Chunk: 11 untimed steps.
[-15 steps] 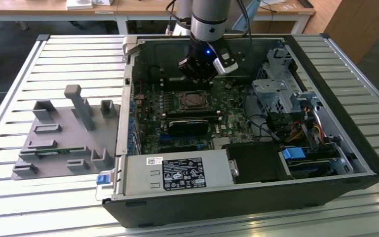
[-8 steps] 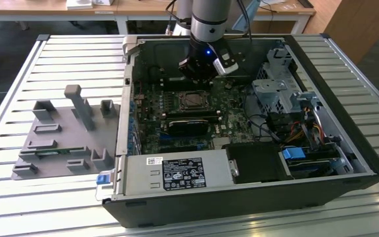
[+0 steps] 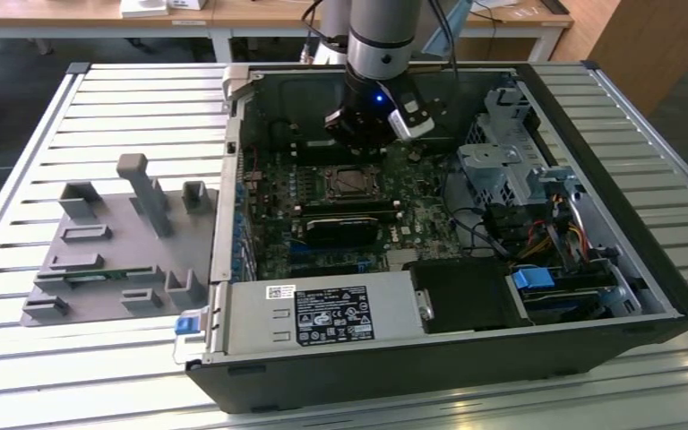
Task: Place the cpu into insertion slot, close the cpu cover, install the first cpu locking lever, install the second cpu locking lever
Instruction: 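Install the second cpu locking lever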
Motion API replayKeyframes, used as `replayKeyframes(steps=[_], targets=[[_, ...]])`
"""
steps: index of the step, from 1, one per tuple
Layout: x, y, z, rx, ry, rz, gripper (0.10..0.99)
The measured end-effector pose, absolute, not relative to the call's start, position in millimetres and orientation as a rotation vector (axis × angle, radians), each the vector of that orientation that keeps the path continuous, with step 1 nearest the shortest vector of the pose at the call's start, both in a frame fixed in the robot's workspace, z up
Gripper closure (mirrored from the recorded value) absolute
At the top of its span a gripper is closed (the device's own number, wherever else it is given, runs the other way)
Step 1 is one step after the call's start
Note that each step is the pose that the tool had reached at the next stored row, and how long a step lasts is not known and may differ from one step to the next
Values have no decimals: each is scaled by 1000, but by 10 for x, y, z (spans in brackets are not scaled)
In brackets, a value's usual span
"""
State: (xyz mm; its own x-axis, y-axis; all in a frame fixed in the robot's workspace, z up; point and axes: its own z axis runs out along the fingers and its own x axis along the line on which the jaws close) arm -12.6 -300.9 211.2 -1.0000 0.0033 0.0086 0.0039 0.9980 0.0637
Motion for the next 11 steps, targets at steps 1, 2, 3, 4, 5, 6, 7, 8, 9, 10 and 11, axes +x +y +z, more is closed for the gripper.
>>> replayKeyframes(steps=[1, 2, 3, 4, 5, 6, 7, 8, 9, 10, 11], targets=[[-126, -3020, 2112, -6, -3131, -100, 980], [-126, -3028, 2112, -6, -3132, -100, 980], [-126, -3038, 2112, -6, -3132, -100, 980], [-126, -3052, 2112, -6, -3132, -100, 980], [-126, -3063, 2112, -6, -3131, -100, 980], [-126, -3072, 2112, -6, -3132, -100, 980], [-126, -3076, 2112, -6, -3132, -100, 980], [-126, -3077, 2114, -6, -3131, -100, 980], [-126, -3078, 2123, -6, -3131, -100, 980], [-126, -3078, 2141, -6, -3131, -100, 980], [-126, -3078, 2172, -6, -3132, -100, 980]])
